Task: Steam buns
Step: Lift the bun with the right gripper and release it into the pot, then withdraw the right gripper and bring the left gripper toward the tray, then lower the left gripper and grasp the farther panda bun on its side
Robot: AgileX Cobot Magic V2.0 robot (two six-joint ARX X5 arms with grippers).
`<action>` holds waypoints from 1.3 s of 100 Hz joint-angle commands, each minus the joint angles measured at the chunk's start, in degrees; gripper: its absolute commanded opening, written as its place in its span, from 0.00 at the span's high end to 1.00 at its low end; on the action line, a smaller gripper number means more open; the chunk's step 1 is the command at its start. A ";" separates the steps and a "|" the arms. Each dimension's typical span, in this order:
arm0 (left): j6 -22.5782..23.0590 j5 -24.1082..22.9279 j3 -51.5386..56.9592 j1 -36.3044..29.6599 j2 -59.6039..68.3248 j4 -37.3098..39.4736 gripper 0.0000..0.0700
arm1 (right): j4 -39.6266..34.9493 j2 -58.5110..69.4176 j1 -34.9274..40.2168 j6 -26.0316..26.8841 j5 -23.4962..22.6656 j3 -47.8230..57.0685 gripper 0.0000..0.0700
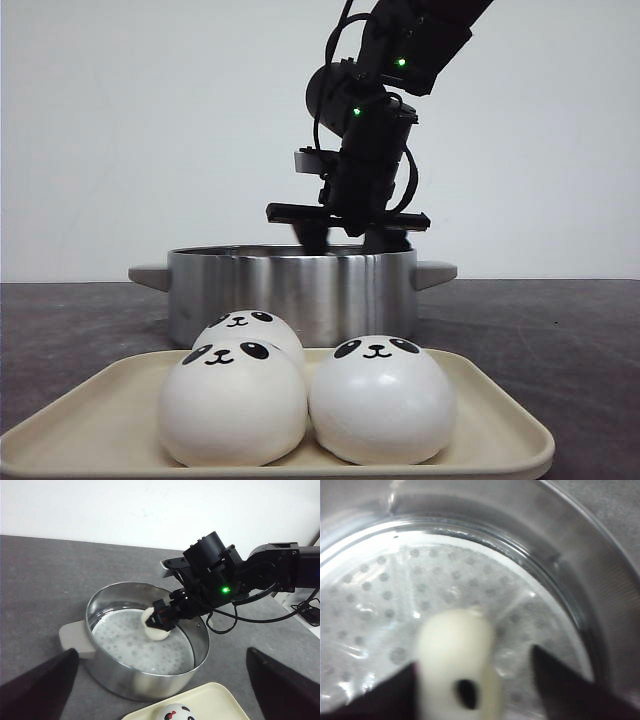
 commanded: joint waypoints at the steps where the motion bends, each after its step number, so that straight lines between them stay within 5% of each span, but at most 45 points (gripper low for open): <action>1: -0.07 -0.09 0.68 -0.22 0.24 0.20 0.05 | 0.07 1.22 0.28 -0.31 0.42 1.18 0.24; 21: -0.07 -0.09 0.68 -0.22 0.24 -1.29 0.05 | -4.22 -0.31 -0.26 -0.31 0.42 7.08 0.24; 49: -0.48 -0.09 0.68 -0.22 2.82 -1.99 0.05 | -16.31 -2.86 -0.35 -4.50 0.94 27.98 0.27; 55: -1.46 -0.09 0.68 -0.24 4.26 -1.99 0.05 | -21.31 -2.89 -0.17 -5.49 0.94 33.35 0.51; 61: -2.03 -0.09 0.68 -0.66 6.23 -1.99 0.05 | -27.78 -3.30 0.15 -6.78 1.49 38.62 1.00; 82: -4.66 -0.04 0.68 -6.40 17.84 -1.99 0.05 | -36.92 -12.81 4.94 -6.99 3.08 44.61 0.98; 110: -7.61 -3.48 4.87 -18.99 37.92 -1.77 0.05 | -38.58 -30.69 22.16 -8.28 18.95 44.61 0.98; 130: -7.63 -4.66 13.25 -22.01 51.60 -2.51 0.05 | -44.68 -37.57 31.45 -3.63 27.78 44.61 0.98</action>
